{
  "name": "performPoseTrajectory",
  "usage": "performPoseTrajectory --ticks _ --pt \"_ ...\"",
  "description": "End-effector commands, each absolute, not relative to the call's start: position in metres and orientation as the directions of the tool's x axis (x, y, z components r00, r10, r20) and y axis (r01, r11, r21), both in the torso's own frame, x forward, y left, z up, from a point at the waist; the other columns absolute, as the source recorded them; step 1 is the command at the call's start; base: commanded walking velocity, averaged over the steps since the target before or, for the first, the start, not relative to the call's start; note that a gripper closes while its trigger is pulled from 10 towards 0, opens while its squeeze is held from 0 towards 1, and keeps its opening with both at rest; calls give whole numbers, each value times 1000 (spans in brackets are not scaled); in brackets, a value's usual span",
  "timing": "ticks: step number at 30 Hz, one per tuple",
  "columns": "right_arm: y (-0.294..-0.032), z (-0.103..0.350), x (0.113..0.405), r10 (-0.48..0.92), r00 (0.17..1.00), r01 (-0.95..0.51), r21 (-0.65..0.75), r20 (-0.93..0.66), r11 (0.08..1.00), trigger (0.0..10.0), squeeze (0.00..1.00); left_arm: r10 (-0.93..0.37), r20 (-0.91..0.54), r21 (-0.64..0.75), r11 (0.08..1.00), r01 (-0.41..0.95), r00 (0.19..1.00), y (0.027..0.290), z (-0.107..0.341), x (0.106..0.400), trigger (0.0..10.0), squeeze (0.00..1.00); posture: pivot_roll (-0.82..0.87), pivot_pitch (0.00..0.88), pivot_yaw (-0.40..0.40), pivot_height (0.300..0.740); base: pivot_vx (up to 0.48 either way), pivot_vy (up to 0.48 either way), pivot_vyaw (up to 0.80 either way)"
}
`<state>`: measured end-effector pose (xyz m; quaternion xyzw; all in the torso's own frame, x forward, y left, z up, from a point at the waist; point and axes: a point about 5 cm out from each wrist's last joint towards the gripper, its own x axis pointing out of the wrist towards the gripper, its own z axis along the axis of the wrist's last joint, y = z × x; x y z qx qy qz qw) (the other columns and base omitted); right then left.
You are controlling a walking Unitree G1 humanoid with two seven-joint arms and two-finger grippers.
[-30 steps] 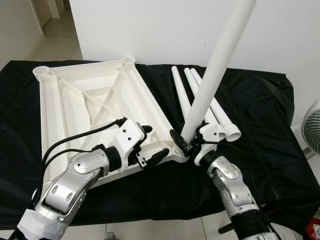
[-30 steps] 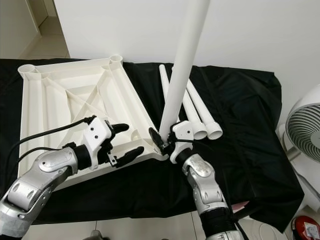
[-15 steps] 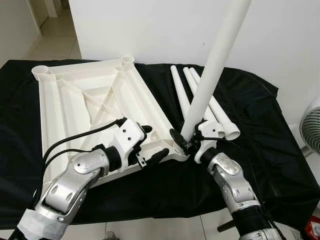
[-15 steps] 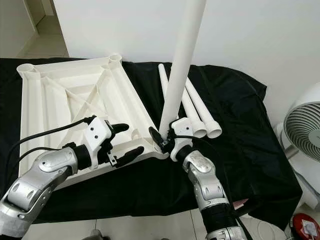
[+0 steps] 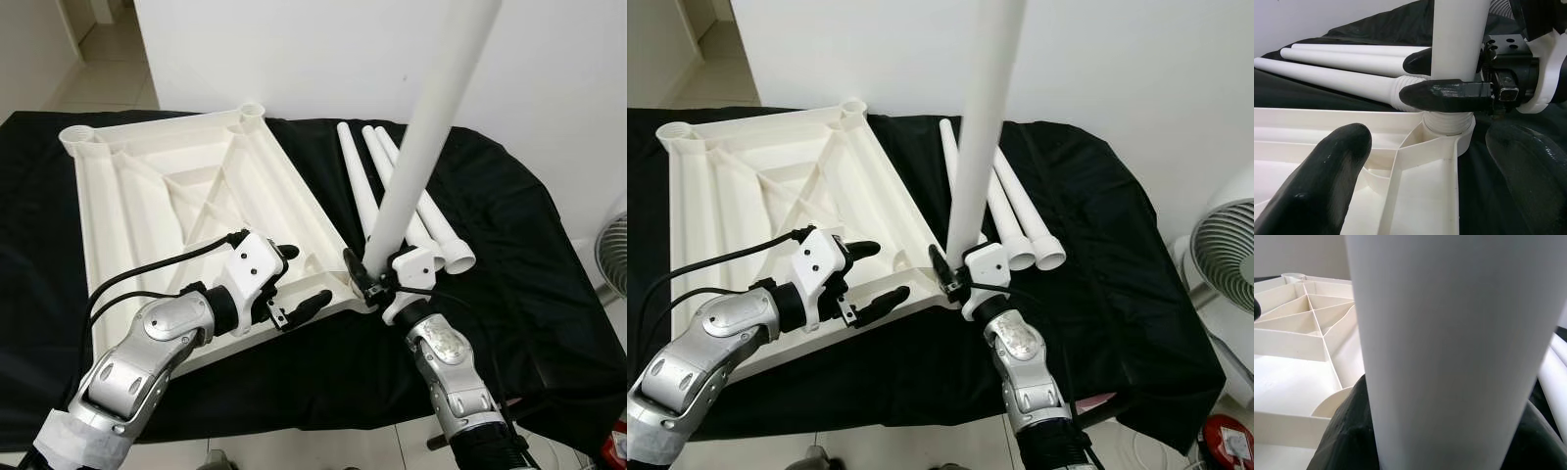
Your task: Building children table
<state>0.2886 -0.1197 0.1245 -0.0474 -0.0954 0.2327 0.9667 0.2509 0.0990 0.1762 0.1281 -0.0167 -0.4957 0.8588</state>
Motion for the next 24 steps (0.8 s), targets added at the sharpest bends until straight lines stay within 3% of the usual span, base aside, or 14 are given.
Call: performPoseTrajectory --ticks 1,11,21,24 --pt "-133 98 287 415 910 -412 -90 15 907 10000 0 -870 -103 241 448 861 482 98 178 248 10000 0 73 62 -42 740 0 0 0" --pt "-132 91 292 360 932 -359 45 -40 932 10000 0 -870 -109 245 445 862 480 99 177 247 10000 0 75 61 -45 740 0 0 0" --pt "-128 95 293 356 934 -356 20 -14 934 10000 0 -870 -109 247 444 861 480 99 177 247 10000 0 78 58 -45 740 0 0 0" --pt "-124 97 291 276 961 -277 28 29 961 10000 0 -870 -109 248 445 861 481 99 177 247 10000 0 76 58 -47 740 0 0 0"
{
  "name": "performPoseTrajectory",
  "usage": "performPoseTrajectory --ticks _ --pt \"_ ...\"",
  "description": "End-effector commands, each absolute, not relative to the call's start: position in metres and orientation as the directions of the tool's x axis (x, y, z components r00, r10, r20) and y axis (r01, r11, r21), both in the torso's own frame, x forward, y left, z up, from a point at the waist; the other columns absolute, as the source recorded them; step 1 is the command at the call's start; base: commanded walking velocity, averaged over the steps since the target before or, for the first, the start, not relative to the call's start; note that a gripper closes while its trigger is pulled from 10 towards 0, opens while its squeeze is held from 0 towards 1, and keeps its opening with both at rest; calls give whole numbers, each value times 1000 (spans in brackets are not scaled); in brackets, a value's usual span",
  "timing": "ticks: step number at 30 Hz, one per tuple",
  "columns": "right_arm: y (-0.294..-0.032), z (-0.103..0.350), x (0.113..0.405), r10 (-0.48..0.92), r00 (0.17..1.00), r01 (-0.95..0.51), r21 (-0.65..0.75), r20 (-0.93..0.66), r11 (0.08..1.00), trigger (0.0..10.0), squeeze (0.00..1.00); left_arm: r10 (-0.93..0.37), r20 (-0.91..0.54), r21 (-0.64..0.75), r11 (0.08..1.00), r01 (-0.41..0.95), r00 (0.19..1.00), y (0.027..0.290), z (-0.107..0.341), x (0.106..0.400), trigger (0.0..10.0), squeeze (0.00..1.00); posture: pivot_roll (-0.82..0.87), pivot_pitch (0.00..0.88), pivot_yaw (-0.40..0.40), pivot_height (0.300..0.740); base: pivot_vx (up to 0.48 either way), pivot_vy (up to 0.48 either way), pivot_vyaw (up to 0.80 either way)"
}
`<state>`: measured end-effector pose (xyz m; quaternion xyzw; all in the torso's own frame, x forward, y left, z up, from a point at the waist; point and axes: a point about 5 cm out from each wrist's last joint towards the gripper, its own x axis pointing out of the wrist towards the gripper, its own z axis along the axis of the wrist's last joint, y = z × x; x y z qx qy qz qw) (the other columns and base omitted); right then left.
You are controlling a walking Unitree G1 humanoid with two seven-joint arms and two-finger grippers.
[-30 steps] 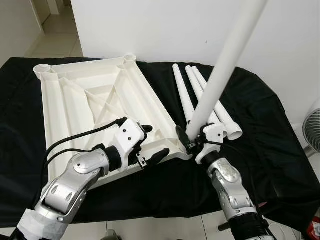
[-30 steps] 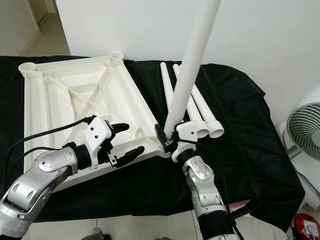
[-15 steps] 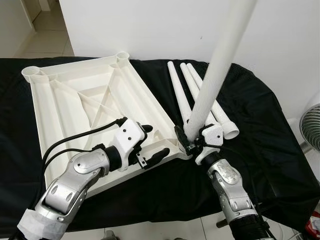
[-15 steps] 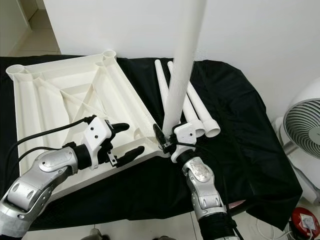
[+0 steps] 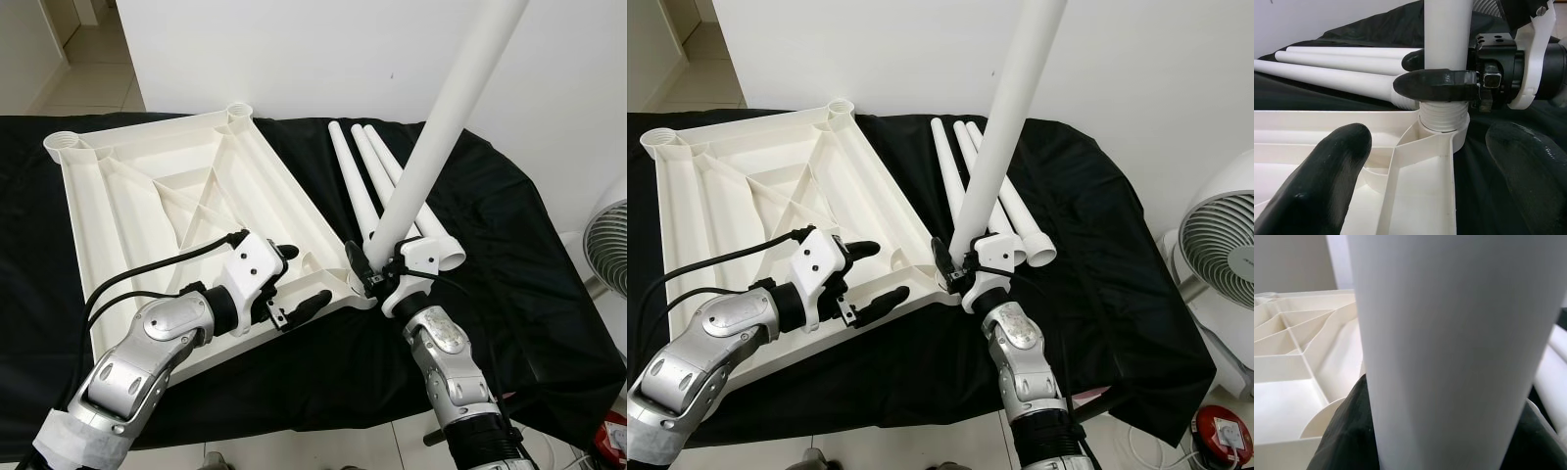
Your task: Building children table
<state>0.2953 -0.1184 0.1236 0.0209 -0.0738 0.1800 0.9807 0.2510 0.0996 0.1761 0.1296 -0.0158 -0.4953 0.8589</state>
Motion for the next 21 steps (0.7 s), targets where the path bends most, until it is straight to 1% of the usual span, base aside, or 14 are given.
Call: performPoseTrajectory --ticks 1,9,16,18,21 --pt "-124 97 291 276 961 -277 28 29 961 10000 0 -870 -109 248 445 861 481 99 177 247 10000 0 76 58 -47 740 0 0 0" --pt "-124 94 296 110 994 -111 52 15 993 10000 0 -871 -107 248 444 861 480 98 177 249 10000 0 76 59 -45 740 0 0 0" --pt "-113 96 309 35 999 -36 60 21 998 10000 0 -875 -107 246 437 865 472 97 178 248 10000 0 78 64 -36 740 0 0 0" --pt "-113 96 309 35 999 -36 60 21 998 10000 0 -875 -107 246 437 865 472 97 178 248 10000 0 78 64 -36 740 0 0 0" --pt "-106 98 318 -8 1000 7 63 24 998 10000 0 -878 -112 251 429 868 466 97 178 249 10000 0 81 65 -31 740 0 0 0"
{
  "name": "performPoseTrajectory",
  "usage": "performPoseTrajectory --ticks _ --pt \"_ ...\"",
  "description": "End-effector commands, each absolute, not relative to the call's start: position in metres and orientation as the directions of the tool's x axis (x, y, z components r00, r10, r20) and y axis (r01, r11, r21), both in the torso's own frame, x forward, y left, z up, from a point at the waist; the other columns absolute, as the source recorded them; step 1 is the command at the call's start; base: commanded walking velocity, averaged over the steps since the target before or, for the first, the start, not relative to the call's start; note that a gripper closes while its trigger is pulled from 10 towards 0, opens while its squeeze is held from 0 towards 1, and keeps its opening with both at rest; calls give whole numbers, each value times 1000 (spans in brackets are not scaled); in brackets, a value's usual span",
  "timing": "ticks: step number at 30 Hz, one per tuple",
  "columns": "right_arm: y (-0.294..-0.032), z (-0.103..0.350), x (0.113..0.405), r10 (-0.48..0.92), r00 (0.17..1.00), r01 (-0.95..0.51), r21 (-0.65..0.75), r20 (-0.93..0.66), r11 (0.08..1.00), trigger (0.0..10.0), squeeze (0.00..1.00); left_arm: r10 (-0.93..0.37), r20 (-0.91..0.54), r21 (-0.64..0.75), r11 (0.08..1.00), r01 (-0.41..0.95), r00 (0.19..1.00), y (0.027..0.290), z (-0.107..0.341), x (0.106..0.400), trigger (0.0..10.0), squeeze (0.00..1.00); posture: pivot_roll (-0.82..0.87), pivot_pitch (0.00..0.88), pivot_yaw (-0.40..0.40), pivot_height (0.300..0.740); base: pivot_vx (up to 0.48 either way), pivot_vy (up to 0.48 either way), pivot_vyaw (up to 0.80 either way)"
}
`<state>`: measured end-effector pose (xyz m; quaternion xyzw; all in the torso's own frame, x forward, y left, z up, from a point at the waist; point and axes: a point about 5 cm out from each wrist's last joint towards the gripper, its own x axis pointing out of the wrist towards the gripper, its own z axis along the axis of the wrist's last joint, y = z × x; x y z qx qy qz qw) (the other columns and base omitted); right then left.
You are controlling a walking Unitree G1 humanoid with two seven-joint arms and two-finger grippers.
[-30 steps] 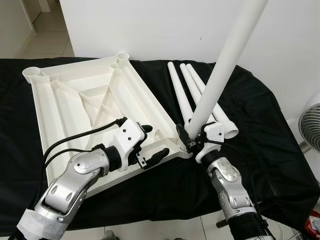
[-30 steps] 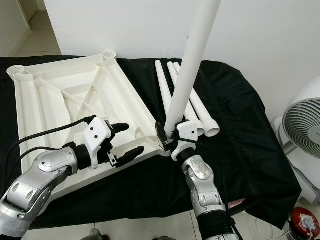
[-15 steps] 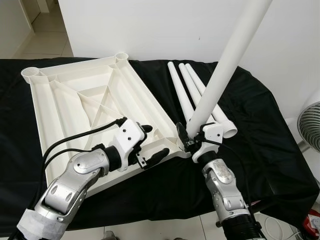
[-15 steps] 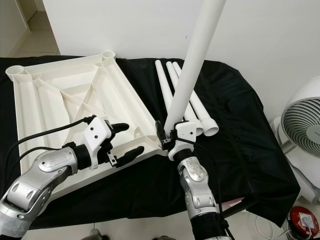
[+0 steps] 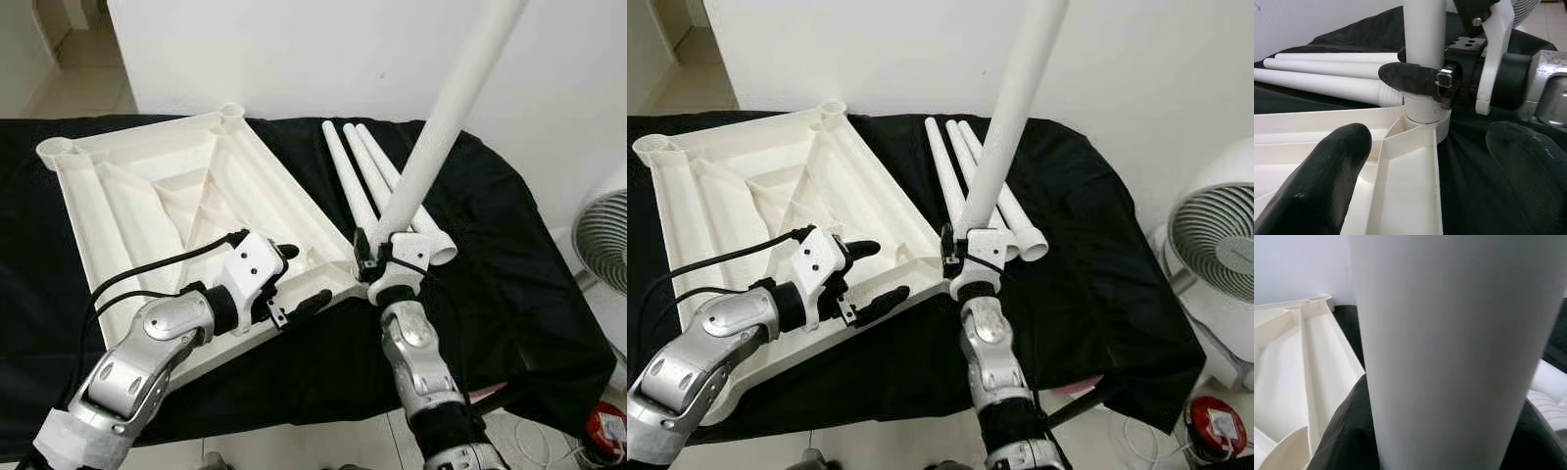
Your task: Building children table
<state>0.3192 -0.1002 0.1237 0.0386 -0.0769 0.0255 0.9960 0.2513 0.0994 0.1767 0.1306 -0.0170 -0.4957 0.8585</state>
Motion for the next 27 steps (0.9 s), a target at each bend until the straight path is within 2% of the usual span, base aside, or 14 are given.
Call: performPoseTrajectory --ticks 1,9,18,19,27 --pt "-106 99 320 -25 999 23 69 24 997 10000 0 -878 -112 251 428 868 465 97 179 249 10000 0 81 65 -31 740 0 0 0" --pt "-102 102 328 -121 992 119 59 33 991 10000 0 -881 -110 248 425 871 461 96 178 249 10000 0 80 65 -30 740 0 0 0" --pt "-91 104 332 -102 993 97 85 57 992 10000 0 -881 -108 250 425 870 461 95 179 250 10000 0 78 60 -30 740 0 0 0" --pt "-89 108 331 -70 993 60 102 100 993 10000 1000 -881 -108 253 424 870 461 95 179 251 10000 0 78 55 -30 740 0 0 0" --pt "-99 117 329 -56 977 41 77 204 996 10000 1000 -884 -104 253 421 871 457 94 179 251 10000 0 70 43 -31 740 0 0 0"
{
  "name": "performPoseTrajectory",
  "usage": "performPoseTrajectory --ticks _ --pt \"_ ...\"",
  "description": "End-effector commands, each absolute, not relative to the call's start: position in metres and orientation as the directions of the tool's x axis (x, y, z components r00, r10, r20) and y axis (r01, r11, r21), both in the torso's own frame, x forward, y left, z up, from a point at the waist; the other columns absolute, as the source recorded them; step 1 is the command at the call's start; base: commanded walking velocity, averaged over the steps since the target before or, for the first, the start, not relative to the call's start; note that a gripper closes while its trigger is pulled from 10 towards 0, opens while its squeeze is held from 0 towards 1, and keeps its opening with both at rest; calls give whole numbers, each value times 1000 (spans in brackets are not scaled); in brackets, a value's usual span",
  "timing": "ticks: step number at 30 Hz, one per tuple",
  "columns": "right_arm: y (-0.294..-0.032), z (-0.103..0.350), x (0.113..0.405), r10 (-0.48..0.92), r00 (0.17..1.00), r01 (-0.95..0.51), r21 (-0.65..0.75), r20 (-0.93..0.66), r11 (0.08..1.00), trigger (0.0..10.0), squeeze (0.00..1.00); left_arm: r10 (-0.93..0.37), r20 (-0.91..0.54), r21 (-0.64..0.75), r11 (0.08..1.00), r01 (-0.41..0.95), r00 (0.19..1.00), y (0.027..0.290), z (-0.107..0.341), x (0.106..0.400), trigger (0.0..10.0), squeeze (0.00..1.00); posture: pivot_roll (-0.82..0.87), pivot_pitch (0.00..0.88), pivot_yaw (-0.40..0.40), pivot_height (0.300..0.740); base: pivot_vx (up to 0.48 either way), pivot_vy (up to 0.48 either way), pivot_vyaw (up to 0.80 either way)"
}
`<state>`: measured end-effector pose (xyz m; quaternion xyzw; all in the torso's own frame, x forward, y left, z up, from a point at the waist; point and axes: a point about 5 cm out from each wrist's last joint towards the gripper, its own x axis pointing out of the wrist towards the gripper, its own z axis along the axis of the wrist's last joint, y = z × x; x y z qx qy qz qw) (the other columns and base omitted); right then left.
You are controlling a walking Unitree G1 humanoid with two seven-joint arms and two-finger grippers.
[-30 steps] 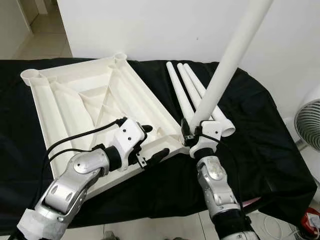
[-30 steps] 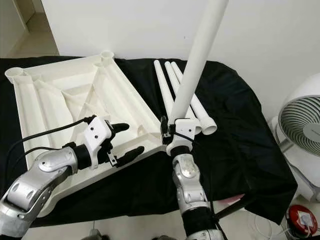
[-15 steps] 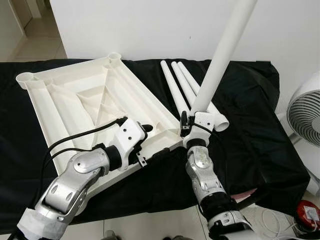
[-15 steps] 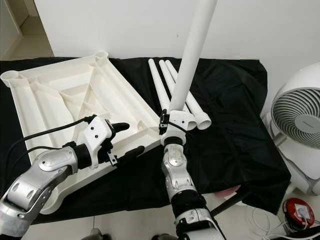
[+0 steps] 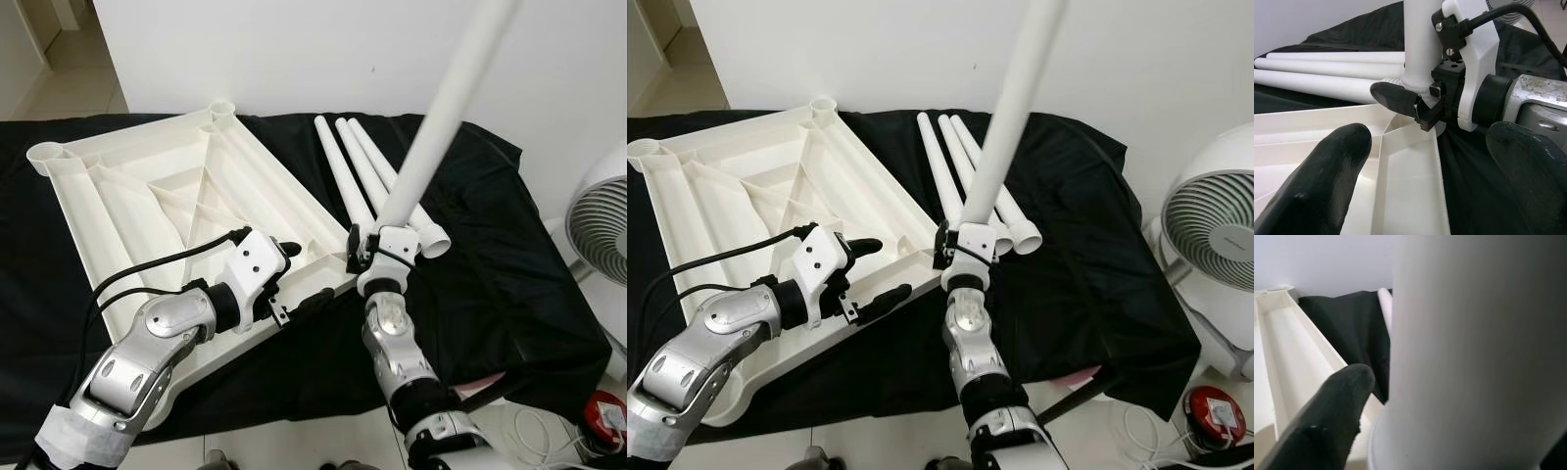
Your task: Building children table
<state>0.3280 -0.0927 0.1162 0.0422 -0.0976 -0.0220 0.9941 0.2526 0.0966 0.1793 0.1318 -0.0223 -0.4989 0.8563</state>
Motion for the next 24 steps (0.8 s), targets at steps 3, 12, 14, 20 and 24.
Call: performPoseTrajectory --ticks 3,12,14,20,24 --pt "-102 120 330 -40 974 27 64 223 998 10000 1000 -884 -102 254 420 872 455 93 179 252 10000 0 64 38 -30 740 0 0 0" --pt "-113 138 329 200 923 -207 -12 330 978 10000 0 -888 -94 252 416 874 450 89 179 252 10000 0 50 35 -33 740 0 0 0" --pt "-117 142 329 242 908 -245 -35 342 969 0 0 -889 -91 252 415 875 448 88 179 252 10000 0 46 34 -34 740 0 0 0" --pt "-128 148 331 308 886 -304 -67 347 950 0 0 -891 -85 251 413 875 445 87 179 253 10000 0 40 27 -38 740 0 0 0" --pt "-130 149 330 322 881 -321 -62 347 945 0 0 -892 -83 252 413 875 445 86 179 254 10000 0 38 23 -39 740 0 0 0"
